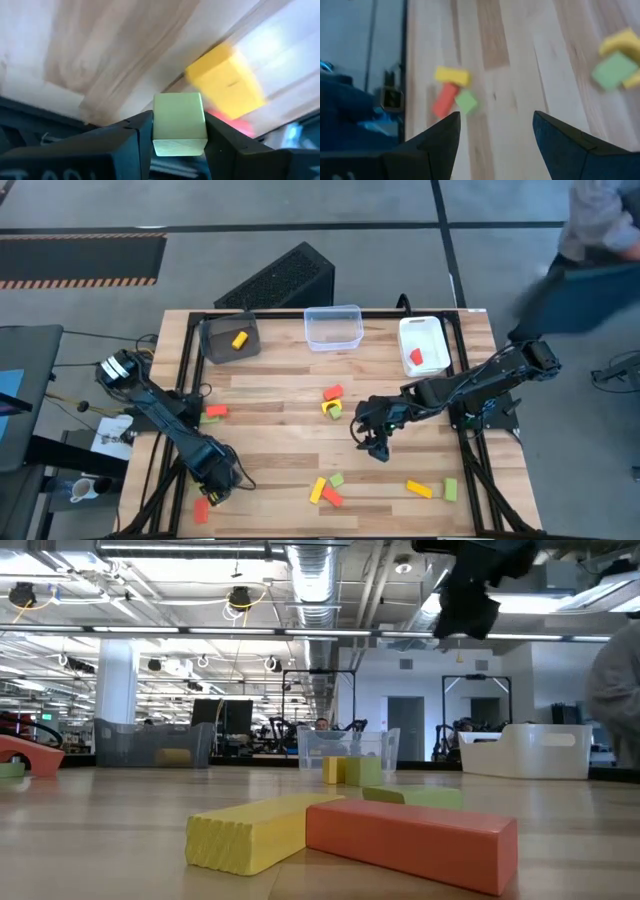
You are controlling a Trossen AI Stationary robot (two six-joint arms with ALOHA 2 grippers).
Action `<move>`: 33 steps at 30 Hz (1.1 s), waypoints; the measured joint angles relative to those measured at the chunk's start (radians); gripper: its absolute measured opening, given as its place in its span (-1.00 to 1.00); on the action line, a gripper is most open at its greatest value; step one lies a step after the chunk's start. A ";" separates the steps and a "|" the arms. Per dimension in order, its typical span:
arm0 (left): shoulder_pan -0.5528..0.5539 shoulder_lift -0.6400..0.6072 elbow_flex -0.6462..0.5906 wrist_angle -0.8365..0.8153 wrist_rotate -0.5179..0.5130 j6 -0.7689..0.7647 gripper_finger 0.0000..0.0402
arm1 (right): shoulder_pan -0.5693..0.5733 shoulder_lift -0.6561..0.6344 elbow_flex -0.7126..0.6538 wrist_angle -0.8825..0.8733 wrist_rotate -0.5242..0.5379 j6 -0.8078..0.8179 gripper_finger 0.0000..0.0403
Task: Sort & place blocks by color
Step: Put the green block into the transparent bin
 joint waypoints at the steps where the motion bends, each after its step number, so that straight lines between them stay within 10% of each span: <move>1: 0.008 -0.035 0.000 -0.001 -0.041 -0.014 -0.42 | -0.003 0.000 0.000 0.028 0.000 -0.001 0.35; 10: 0.122 -0.446 0.000 0.057 -0.655 -0.009 -0.49 | -0.016 0.000 0.000 0.341 0.006 -0.253 0.35; 17: 0.195 -0.672 0.000 0.394 -1.015 0.336 -0.46 | -0.016 0.000 0.000 0.704 0.081 -0.672 0.35; 26: 0.320 -0.648 0.000 0.783 -0.881 0.558 -0.46 | -0.031 0.038 0.050 0.884 0.160 -0.977 0.35; 33: 0.407 -0.547 0.000 0.894 -0.675 0.563 -0.46 | -0.070 0.130 0.233 0.764 0.045 -0.885 0.35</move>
